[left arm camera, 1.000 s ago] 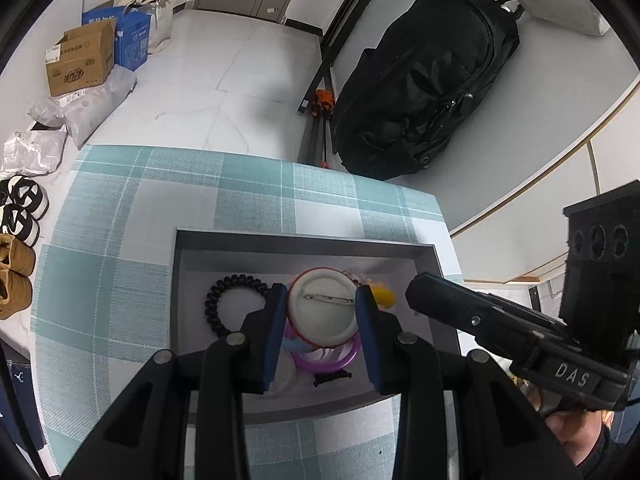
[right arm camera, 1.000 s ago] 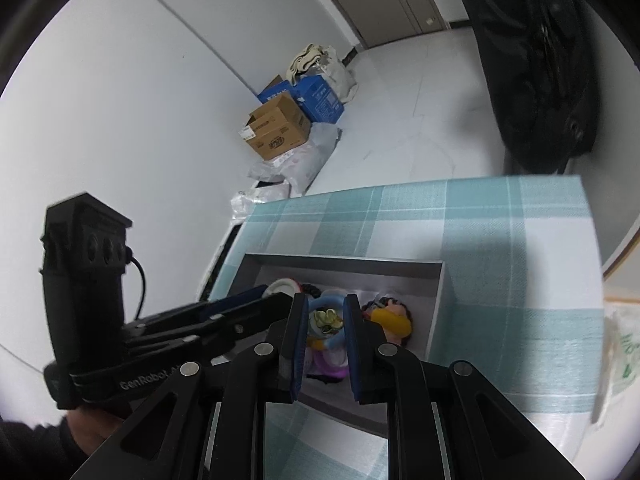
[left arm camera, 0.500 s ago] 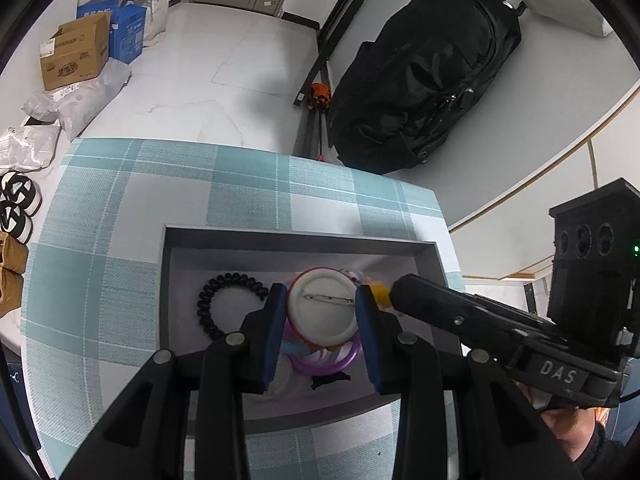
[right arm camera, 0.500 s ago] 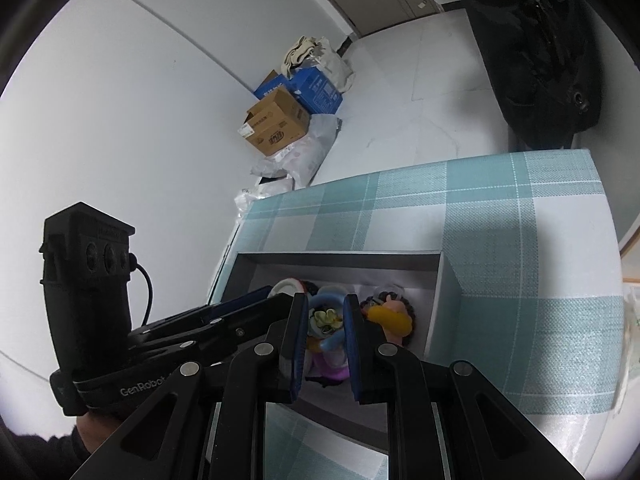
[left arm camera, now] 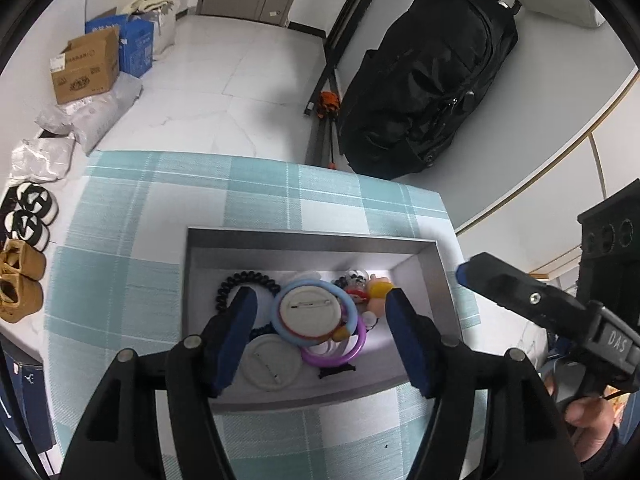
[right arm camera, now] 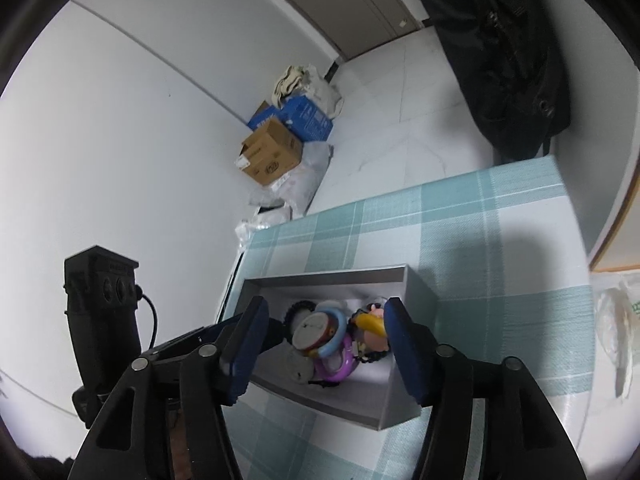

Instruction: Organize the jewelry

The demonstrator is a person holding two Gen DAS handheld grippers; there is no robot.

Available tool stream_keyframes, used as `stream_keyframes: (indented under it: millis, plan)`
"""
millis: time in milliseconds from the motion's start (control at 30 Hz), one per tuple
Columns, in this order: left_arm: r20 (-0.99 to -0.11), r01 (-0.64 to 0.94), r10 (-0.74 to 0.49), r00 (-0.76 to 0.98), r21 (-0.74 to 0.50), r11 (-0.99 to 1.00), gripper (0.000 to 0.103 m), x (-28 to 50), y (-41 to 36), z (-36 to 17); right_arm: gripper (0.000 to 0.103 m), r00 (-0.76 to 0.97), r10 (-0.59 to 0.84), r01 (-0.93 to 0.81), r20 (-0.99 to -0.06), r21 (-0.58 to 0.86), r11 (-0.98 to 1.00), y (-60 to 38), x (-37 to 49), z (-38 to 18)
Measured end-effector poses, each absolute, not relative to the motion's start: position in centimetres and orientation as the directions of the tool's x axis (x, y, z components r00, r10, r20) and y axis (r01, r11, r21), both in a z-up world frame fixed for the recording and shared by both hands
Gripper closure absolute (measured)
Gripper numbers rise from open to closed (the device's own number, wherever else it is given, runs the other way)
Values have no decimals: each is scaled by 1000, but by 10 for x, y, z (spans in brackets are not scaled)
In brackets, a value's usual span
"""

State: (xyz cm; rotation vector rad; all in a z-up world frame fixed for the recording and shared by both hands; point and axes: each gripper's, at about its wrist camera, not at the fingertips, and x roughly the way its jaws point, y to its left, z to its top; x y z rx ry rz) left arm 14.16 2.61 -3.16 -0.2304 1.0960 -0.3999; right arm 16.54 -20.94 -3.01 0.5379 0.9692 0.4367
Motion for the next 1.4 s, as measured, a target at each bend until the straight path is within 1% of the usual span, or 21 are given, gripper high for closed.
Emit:
stream_keyframes:
  millis: [33, 100, 167, 300, 500, 533, 567, 633, 667, 867, 967, 1100, 1400]
  plan:
    - [-818, 195, -409, 405, -360, 912, 41, 140, 26, -30, 36, 499, 566, -102, -656, 604, 791, -210, 164, -29]
    - [-825, 195, -379, 420, -326, 925, 41, 135, 26, -26, 32, 509, 550, -84, -662, 598, 797, -212, 160, -26]
    - [-820, 191, -343, 459, -286, 939, 41, 129, 27, -19, 25, 522, 544, -75, -657, 600, 797, -214, 154, -23]
    - [-796, 193, -295, 528, -226, 955, 41, 117, 28, -6, 21, 546, 511, -101, -665, 552, 827, -210, 140, -13]
    - [-761, 182, -242, 601, -165, 969, 41, 98, 30, 9, 7, 623, 464, -176, -629, 466, 867, -204, 112, 8]
    - [-751, 180, -235, 617, -156, 971, 39, 93, 31, 12, 5, 634, 460, -185, -621, 456, 870, -204, 108, 10]
    - [-744, 174, -221, 631, -143, 974, 33, 88, 33, 13, 4, 646, 455, -194, -613, 444, 875, -204, 103, 11]
    - [-729, 157, -197, 656, -123, 980, 26, 82, 34, 14, 4, 669, 445, -214, -596, 418, 883, -203, 94, 13]
    - [-724, 151, -191, 663, -120, 981, 25, 79, 36, 14, 4, 679, 441, -221, -587, 409, 885, -203, 89, 13]
    - [-699, 118, -174, 694, -127, 985, 24, 63, 43, 15, 2, 720, 417, -241, -555, 364, 900, -201, 62, 9]
    - [-686, 109, -161, 709, -119, 987, 24, 55, 45, 16, 1, 727, 400, -239, -558, 340, 910, -200, 50, 4]
    - [-671, 99, -154, 726, -120, 988, 24, 47, 46, 17, 1, 752, 379, -253, -539, 296, 921, -196, 43, 8]
    - [-664, 90, -129, 737, -93, 992, 24, 37, 39, 15, 1, 757, 361, -218, -544, 311, 925, -195, 37, -1]
